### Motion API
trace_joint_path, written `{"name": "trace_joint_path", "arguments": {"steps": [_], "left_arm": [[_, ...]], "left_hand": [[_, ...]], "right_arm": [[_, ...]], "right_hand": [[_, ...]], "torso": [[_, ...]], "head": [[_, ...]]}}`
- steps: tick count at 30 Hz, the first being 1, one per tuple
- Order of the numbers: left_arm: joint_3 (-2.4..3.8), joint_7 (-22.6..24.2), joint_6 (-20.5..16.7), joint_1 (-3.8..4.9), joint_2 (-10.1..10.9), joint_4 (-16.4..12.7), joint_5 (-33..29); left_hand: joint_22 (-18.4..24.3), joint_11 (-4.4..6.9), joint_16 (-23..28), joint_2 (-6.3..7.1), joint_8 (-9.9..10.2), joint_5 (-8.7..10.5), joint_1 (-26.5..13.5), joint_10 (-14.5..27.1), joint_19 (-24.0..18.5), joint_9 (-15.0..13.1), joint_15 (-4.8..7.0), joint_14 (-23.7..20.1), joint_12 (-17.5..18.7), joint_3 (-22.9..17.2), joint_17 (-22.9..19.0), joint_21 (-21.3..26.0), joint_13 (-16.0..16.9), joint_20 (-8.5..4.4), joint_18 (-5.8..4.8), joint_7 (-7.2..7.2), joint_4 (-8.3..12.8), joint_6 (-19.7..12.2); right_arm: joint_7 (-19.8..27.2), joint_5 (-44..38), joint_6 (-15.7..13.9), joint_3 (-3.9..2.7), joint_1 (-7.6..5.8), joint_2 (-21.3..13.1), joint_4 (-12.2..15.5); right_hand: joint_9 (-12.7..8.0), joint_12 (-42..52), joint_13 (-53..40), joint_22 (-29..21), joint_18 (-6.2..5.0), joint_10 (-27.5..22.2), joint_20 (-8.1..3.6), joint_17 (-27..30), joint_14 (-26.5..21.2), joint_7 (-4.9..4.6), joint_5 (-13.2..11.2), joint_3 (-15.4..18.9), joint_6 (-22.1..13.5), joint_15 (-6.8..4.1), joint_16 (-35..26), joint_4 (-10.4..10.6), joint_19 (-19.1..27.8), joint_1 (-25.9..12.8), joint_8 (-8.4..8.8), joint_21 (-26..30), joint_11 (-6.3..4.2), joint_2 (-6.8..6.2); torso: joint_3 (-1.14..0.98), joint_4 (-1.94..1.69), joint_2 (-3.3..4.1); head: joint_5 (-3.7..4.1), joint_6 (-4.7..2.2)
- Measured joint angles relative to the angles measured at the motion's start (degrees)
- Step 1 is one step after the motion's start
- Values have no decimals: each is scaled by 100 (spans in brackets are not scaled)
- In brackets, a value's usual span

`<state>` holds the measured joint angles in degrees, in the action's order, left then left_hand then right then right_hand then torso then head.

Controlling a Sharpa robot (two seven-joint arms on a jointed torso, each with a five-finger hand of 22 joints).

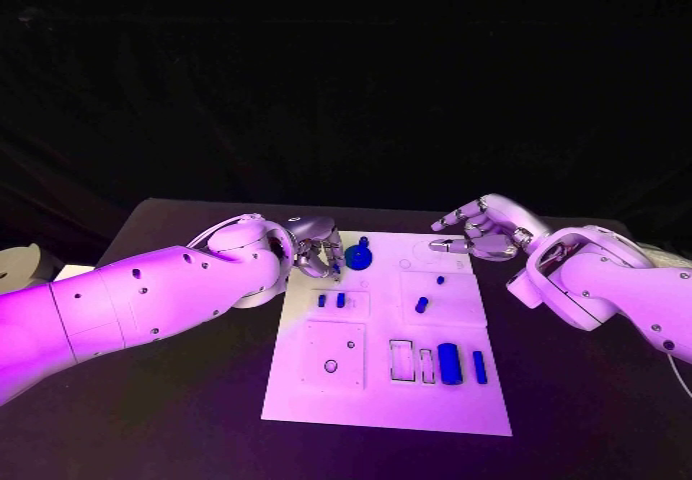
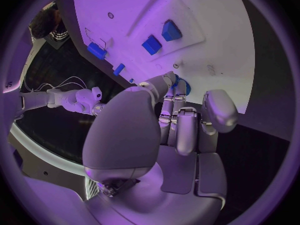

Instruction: Assemble the parts on the task board

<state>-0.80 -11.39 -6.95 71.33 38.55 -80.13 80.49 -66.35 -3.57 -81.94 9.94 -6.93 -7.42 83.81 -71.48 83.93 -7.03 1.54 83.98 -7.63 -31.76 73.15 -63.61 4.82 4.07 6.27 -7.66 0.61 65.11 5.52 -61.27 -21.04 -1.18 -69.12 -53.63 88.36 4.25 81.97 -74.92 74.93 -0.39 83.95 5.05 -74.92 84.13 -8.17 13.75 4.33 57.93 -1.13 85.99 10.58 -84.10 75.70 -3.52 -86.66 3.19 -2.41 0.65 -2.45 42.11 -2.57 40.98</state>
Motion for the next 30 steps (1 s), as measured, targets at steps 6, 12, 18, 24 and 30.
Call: {"name": "trace_joint_path", "arguments": {"steps": [6, 12, 18, 24, 30], "left_arm": [[-4, -27, 37, -28, -24, 32, -18], [-10, -47, 79, -64, -45, 52, -29], [-10, -67, 104, -72, -64, 66, -34], [-6, -126, 115, -86, -99, 116, -37], [3, -163, 115, -100, -120, 132, -37]], "left_hand": [[0, 0, 0, -4, 0, 0, -9, 0, 0, 0, 0, 0, 0, 0, 0, 0, 0, 0, 0, 0, 0, 0], [1, 17, 0, -4, 0, 5, -9, -43, 0, 0, 0, 0, 16, -17, 0, 0, -1, 0, 0, 20, 17, 20], [1, 11, 0, 27, 0, 6, -40, -51, 0, 0, 0, 0, 17, -17, 0, 0, 18, 0, 0, 20, 18, 20], [1, 11, 0, -4, 23, 6, -85, -51, 0, 3, 0, 0, 43, -17, -16, 0, 23, 0, 0, 21, 18, 19], [1, 12, 0, 18, 34, 5, -107, -52, 0, 11, 0, 0, 53, 0, -15, 0, 29, 0, 0, 22, 34, 18]], "right_arm": [[2, 0, 1, 0, 0, 2, -6], [7, 1, 1, 0, 0, 4, -7], [14, 3, 0, 0, 1, 7, -8], [19, 5, 0, 0, 2, 7, -9], [24, 6, 1, 0, 2, 8, -9]], "right_hand": [[0, 0, 0, 0, 0, 0, 0, 0, 0, 0, 0, 0, 0, 0, 0, 0, 0, 0, 0, 0, 0, 0], [-1, 0, 0, -1, 0, 0, 0, 1, 0, 0, 0, 0, 0, 0, 0, 0, 0, 31, 0, 0, 0, 31], [-1, 0, 0, -1, 0, 0, 0, 1, 0, 0, 0, 0, 0, 0, 0, 0, 0, 31, 0, 0, 0, 31], [-1, 0, 0, -2, 0, 0, 0, 1, 0, 0, 0, 0, 0, 0, 0, 0, 0, 31, 0, 0, 0, 31], [-2, 0, 0, -2, 0, 0, 0, 1, 0, 0, 0, 0, 0, 0, 0, 0, 0, 31, 0, 0, 0, 31]], "torso": [[-3, 3, 0], [-5, 3, 1], [-7, 7, 1], [-7, 7, 1], [-6, 7, 1]], "head": [[-3, 3], [-3, 7], [-2, 15], [-1, 21], [2, 23]]}}
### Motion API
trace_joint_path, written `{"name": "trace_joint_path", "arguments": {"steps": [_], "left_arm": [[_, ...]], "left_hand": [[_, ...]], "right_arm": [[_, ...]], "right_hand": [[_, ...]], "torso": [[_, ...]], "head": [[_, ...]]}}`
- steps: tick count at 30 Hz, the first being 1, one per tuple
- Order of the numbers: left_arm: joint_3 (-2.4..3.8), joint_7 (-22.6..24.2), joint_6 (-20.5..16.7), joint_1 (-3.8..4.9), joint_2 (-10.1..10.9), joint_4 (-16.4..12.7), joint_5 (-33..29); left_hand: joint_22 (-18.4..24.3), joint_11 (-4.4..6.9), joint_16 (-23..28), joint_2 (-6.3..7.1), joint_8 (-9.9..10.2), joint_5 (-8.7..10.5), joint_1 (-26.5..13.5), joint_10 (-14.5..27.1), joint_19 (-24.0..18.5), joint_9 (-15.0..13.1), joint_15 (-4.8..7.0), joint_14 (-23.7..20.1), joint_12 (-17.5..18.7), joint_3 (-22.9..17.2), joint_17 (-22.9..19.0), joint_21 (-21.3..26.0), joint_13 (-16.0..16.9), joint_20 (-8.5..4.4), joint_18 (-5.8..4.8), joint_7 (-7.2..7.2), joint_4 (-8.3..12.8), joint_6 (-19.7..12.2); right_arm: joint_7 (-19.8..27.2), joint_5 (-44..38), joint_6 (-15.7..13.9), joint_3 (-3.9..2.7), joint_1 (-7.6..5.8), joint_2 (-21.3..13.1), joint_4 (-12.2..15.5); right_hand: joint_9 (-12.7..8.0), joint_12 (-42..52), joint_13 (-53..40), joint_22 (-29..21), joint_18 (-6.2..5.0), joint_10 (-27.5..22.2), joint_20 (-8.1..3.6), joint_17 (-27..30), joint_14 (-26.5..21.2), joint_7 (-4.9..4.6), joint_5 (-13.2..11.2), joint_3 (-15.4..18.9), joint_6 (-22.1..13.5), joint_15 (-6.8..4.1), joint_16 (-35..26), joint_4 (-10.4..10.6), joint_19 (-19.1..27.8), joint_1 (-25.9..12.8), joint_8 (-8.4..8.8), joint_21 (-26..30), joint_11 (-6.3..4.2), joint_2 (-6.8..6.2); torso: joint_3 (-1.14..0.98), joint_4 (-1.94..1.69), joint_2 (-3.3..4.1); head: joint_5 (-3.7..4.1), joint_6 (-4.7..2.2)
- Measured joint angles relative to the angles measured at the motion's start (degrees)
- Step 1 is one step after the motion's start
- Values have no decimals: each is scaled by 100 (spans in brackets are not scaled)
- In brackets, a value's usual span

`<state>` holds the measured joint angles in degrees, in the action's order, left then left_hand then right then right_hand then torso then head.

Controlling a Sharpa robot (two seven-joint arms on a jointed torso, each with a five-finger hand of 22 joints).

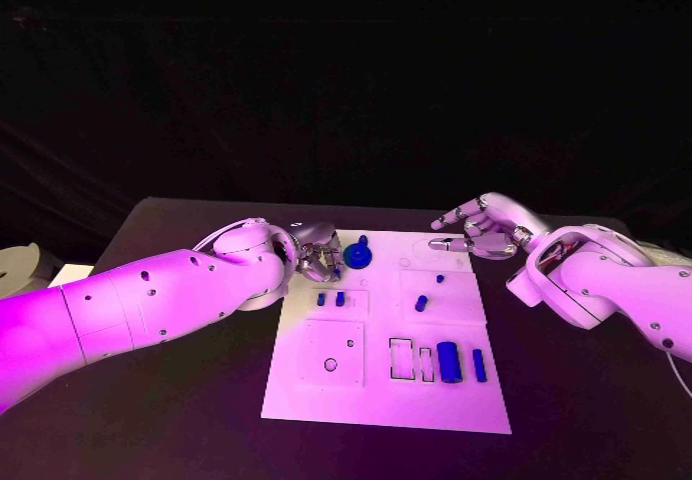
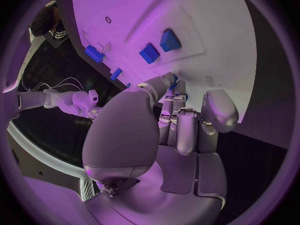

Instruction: Assemble the parts on the task board

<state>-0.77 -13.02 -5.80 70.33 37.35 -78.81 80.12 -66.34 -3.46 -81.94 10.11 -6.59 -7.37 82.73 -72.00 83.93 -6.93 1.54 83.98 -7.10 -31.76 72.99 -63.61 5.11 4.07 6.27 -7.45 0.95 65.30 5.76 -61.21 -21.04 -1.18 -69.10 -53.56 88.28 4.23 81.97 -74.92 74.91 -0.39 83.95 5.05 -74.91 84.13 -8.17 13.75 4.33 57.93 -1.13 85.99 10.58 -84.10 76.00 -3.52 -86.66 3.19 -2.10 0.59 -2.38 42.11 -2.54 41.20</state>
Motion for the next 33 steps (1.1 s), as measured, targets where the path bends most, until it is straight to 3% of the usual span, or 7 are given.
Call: {"name": "trace_joint_path", "arguments": {"steps": [11, 33], "left_arm": [[-1, -10, 6, -15, 8, -6, -5], [-20, 62, -13, -41, 19, 12, -28]], "left_hand": [[-19, 59, 0, -29, 21, 0, -29, -100, 0, -26, 0, 0, 0, 40, 0, 0, 36, 0, 0, 48, 40, 97], [-90, 12, 0, 8, 44, -5, -217, 1, 0, -25, 0, 0, 56, 184, -26, -51, 70, 0, 0, 41, 74, 61]], "right_arm": [[3, 3, 2, 0, 0, -4, 0], [4, 9, 13, 0, 0, -4, -4]], "right_hand": [[0, 0, 0, 0, 0, 0, 0, -1, 0, 0, 0, 0, 0, 0, 0, 0, 0, 0, 0, 0, 0, 0], [3, 0, 0, 3, 0, 0, 0, -3, 0, 0, 22, 0, 0, 0, 0, 0, 0, 0, 0, 0, 0, 0]], "torso": [[-1, 0, -1], [-4, 0, -4]], "head": [[-3, 9], [-29, 5]]}}
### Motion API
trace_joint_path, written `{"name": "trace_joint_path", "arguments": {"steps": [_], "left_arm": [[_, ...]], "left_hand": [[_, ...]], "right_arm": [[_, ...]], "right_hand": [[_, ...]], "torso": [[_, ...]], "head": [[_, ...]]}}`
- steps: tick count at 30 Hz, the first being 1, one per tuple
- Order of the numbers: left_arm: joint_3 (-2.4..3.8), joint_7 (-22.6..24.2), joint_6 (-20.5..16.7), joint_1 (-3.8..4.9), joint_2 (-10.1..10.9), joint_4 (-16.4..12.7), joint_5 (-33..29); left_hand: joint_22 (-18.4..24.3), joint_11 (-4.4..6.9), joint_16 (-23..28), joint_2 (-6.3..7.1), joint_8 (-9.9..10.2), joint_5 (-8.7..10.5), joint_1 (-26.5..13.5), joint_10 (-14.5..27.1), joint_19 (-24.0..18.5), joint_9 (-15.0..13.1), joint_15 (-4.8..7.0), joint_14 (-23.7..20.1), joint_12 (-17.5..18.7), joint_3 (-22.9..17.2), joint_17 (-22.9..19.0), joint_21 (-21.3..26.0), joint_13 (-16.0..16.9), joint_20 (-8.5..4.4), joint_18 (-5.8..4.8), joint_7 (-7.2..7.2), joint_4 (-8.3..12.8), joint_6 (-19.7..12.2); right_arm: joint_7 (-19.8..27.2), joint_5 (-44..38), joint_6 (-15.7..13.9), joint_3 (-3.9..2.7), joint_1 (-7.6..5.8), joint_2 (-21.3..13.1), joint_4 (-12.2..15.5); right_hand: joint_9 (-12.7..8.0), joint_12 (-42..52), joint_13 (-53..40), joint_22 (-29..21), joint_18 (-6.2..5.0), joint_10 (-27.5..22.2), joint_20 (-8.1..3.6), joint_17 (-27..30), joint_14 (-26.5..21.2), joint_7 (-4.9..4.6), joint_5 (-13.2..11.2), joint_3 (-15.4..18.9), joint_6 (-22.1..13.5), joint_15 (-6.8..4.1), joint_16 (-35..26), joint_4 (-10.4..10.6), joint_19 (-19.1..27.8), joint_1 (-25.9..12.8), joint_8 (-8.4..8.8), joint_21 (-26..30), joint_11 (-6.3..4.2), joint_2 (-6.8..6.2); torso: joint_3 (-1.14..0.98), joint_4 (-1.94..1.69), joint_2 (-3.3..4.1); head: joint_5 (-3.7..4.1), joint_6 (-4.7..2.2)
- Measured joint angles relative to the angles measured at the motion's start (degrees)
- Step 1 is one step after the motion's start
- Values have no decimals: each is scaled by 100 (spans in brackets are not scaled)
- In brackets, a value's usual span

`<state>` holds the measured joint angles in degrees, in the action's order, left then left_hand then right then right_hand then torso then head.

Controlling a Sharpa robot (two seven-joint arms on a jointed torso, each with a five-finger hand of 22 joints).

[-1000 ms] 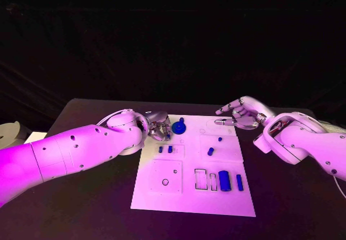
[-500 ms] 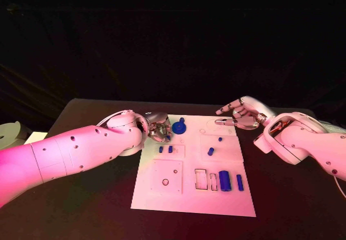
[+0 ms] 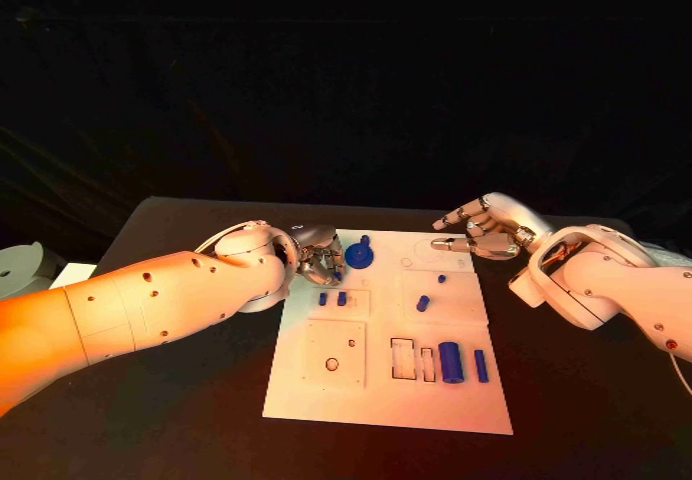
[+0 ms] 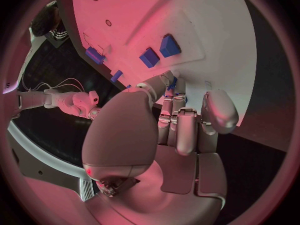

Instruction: Assemble the parts on the task board

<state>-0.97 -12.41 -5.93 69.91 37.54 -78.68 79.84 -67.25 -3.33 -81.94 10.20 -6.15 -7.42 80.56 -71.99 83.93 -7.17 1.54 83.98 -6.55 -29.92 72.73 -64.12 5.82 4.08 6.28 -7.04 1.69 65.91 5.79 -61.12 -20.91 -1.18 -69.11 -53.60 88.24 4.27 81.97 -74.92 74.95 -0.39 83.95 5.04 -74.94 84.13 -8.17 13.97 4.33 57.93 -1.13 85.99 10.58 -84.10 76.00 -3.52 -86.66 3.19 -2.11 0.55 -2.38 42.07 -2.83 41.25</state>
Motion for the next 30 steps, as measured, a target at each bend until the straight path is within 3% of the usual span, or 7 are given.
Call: {"name": "trace_joint_path", "arguments": {"steps": [4, 10, 11, 16, 30], "left_arm": [[-3, 3, 3, -1, -4, 10, -2], [-10, -1, 14, -6, -14, 24, -7], [-10, -3, 17, -7, -16, 29, -8], [-10, -11, 29, -7, -17, 43, -10], [-9, -31, 58, -6, 2, 53, -15]], "left_hand": [[0, -32, 0, 20, 51, 0, -66, 89, 0, 17, 0, 0, 28, 58, -10, 0, -8, 0, 0, -25, 0, -65], [48, -101, 0, 90, 243, 0, -137, 352, 0, 104, -47, -1, 128, 126, -64, 50, -58, 0, 0, -95, -20, -408], [79, -117, 0, 88, 244, 0, -169, 418, 12, 122, -66, 18, 161, 143, -98, 91, -75, 12, 0, -113, -36, -464], [166, -217, 45, 110, 244, 0, -200, 575, -21, 167, -115, 8, 210, 182, -208, 200, -119, 64, 1, -204, -44, -554], [180, -219, 45, 120, 243, 0, -210, 604, -30, 193, -134, -11, 210, 191, -224, 223, -132, 73, 1, -226, -34, -597]], "right_arm": [[-1, 1, 4, 0, 0, 1, 0], [-2, 2, 9, 0, 0, 3, -3], [-3, 2, 10, 0, 0, 3, -4], [-4, 2, 13, 0, 0, 4, -6], [-13, 4, 29, 0, 0, 10, -23]], "right_hand": [[0, 0, 0, 0, 0, 0, 0, 0, 0, 0, 0, 0, 0, 0, 0, 0, 0, 0, 0, 0, 0, 0], [-1, -16, 0, -1, -38, 0, 0, 1, 0, 0, 0, 0, 0, 0, -22, 0, 0, 0, 0, 34, 0, 0], [-1, -23, 0, -1, -82, 0, 0, 1, 0, 0, 0, 0, 0, 0, -22, 0, 0, 0, 0, 34, 0, 0], [-1, -23, 0, -1, -89, 0, 0, 1, 0, 0, 0, 0, 0, 0, -22, 0, 0, 0, 0, 34, 0, 0], [-2, -32, 0, -2, -89, 0, 0, 2, 0, 0, 0, 0, 0, 0, -22, 0, 0, 0, 0, 34, 0, 0]], "torso": [[-1, 0, 0], [3, 0, 1], [3, 0, 1], [7, 0, 3], [4, 3, 4]], "head": [[-1, -8], [0, -17], [0, -19], [-2, -21], [-9, -7]]}}
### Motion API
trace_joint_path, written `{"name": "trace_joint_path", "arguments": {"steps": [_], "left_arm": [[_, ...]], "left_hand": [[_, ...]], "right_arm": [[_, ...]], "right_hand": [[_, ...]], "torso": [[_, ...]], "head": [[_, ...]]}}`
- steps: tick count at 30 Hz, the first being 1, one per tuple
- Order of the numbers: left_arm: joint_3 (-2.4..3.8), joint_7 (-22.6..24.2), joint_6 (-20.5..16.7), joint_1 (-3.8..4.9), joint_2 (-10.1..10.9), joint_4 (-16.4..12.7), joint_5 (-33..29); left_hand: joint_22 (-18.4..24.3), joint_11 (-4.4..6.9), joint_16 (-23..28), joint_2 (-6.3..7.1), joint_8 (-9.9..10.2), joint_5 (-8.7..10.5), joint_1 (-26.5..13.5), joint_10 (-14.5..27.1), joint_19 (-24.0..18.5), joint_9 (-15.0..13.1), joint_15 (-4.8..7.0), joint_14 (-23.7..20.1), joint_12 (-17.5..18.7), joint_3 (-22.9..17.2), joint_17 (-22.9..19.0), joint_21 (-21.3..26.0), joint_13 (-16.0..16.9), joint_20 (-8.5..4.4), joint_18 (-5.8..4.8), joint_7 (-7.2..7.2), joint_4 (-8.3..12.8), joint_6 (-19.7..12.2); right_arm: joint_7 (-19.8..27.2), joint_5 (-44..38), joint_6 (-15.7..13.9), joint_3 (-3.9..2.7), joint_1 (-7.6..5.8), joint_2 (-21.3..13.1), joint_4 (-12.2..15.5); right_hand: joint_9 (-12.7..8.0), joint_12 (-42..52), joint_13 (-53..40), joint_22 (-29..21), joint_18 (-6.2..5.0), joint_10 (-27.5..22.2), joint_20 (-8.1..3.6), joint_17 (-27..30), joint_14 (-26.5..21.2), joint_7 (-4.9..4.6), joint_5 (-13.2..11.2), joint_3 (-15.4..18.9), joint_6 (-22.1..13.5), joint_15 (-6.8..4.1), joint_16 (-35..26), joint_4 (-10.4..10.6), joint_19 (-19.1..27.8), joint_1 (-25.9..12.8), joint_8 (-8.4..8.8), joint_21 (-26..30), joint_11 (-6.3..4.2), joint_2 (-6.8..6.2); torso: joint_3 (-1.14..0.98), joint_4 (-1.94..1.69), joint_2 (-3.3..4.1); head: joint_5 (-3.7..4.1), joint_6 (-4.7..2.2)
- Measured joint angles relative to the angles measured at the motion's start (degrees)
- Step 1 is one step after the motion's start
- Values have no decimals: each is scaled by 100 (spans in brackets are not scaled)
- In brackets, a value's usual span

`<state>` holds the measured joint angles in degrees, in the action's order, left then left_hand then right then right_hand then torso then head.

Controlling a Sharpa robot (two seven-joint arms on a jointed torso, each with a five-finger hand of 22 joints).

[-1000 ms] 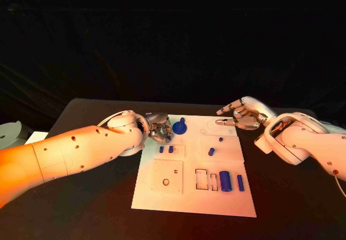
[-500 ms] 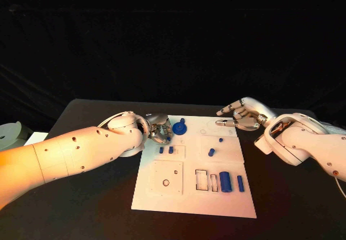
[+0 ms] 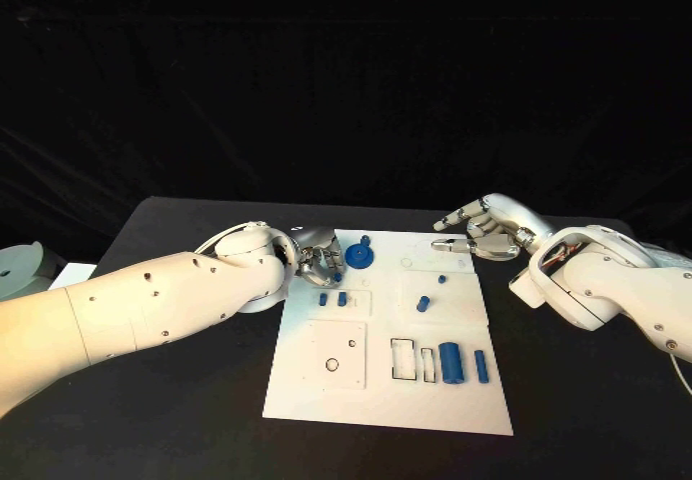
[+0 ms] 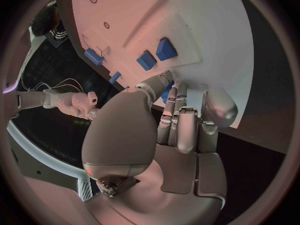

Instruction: Assemble the parts on the task board

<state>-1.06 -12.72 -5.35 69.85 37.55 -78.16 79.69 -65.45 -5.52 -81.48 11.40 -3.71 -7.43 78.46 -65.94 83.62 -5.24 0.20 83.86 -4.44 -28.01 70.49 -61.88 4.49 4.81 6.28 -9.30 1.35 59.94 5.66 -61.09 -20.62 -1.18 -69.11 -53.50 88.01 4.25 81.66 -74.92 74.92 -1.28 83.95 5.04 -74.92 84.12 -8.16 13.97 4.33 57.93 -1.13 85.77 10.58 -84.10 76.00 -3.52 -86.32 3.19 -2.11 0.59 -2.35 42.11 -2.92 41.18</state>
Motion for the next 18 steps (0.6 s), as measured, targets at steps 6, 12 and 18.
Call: {"name": "trace_joint_path", "arguments": {"steps": [6, 12, 18], "left_arm": [[3, -4, -23, 2, 125, -49, -7], [18, -7, -109, 7, 321, -139, -70], [55, 129, -268, 69, 633, -238, -649]], "left_hand": [[54, -20, 32, 24, 0, 0, -24, 199, 0, 94, -21, 21, 0, 108, -50, 60, -50, 41, 0, -9, 2, -253], [55, -21, 32, 24, 0, 0, -24, 218, 0, 109, -20, 21, 25, 139, -57, 77, -51, 41, 0, -9, -1, -294], [152, -31, 55, 34, -6, 38, -72, 269, -1, 120, -40, 1, 23, 392, -104, 204, -51, 81, 0, -9, -77, -294]], "right_arm": [[-26, -2, 19, 0, 0, -13, -42], [-118, -122, 72, 1, 0, -24, -110], [-330, -564, 218, 1, 0, -30, -213]], "right_hand": [[0, -664, -40, 0, 0, -36, 0, 0, 0, 0, 0, 35, 0, 0, -158, 0, 0, 2, 0, 133, -28, 1], [1, -3489, 933, -1, 0, -1155, -22, 1, -21, 54, 24, 28, 1, -21, -372, -50, 22, 320, 0, 211, -45, 208], [36, -6267, 3156, -1, -89, -1907, -44, 1, -21, 78, -62, -354, 246, -21, -457, -161, -1, 926, -67, 293, -43, 204]], "torso": [[0, 2, -1], [0, 1, -6], [-1, 1, -9]], "head": [[13, -1], [24, -9], [28, -31]]}}
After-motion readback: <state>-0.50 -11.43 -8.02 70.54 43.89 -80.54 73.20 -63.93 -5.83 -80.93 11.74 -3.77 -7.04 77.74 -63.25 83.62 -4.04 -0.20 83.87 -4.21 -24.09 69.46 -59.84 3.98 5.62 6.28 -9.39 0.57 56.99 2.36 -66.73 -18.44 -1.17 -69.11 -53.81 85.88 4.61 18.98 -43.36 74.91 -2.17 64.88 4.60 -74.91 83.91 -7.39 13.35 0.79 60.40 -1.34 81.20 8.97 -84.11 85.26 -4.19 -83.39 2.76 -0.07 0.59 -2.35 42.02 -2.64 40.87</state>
